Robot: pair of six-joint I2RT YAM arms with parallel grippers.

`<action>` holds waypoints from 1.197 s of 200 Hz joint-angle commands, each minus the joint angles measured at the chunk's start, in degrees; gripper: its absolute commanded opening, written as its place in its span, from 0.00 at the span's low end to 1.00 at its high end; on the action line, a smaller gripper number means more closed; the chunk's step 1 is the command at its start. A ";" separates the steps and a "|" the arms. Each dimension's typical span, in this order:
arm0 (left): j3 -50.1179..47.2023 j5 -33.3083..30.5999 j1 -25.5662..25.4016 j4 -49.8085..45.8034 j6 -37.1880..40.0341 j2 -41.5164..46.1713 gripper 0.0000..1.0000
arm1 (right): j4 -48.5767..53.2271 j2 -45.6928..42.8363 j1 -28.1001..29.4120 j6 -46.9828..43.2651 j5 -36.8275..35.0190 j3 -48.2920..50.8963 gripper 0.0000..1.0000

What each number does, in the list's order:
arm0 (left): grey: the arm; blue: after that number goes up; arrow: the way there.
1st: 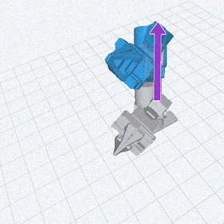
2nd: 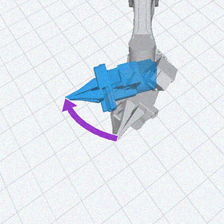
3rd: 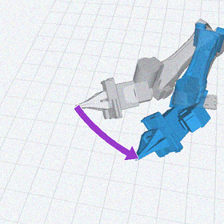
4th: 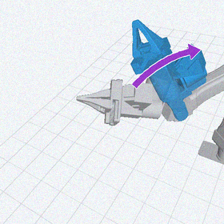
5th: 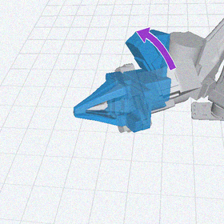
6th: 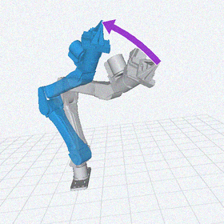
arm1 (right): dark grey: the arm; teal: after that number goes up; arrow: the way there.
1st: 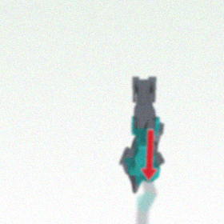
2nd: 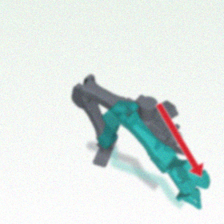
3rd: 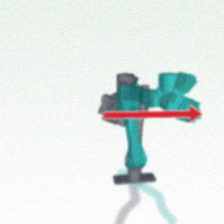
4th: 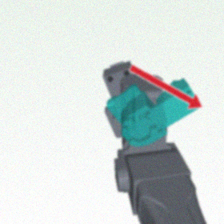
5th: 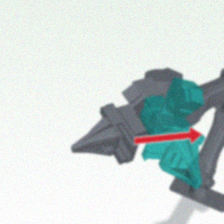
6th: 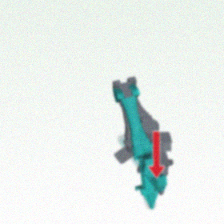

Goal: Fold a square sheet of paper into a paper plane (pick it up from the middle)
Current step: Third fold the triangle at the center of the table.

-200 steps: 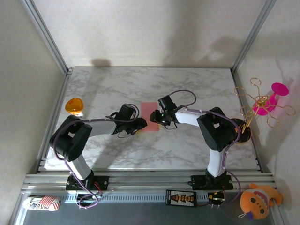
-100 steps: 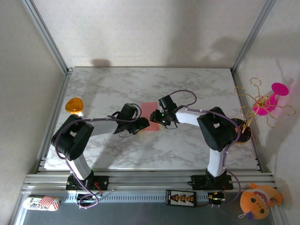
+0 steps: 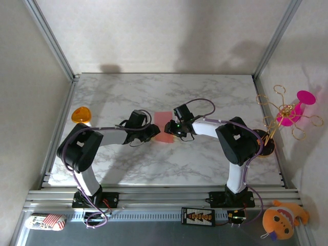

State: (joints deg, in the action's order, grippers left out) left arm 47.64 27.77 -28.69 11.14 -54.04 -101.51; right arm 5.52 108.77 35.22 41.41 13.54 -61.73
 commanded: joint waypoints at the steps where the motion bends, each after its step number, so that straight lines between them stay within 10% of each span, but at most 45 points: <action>1: 1.73 1.61 0.63 2.05 -0.87 -1.90 0.29 | 4.30 3.12 -0.18 0.20 -1.24 2.49 0.39; 154: 5.45 3.08 3.72 1.43 0.36 -6.42 0.13 | 2.42 1.05 -0.59 -1.27 -1.41 3.69 0.40; 239: 4.22 3.37 3.90 2.61 -2.78 -4.78 0.00 | -8.00 -8.14 -0.92 -12.23 -3.00 4.53 0.62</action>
State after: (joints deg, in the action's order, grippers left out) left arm 52.03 30.52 -25.23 12.64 -54.98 -107.55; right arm 0.84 105.86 34.98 35.46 13.72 -58.67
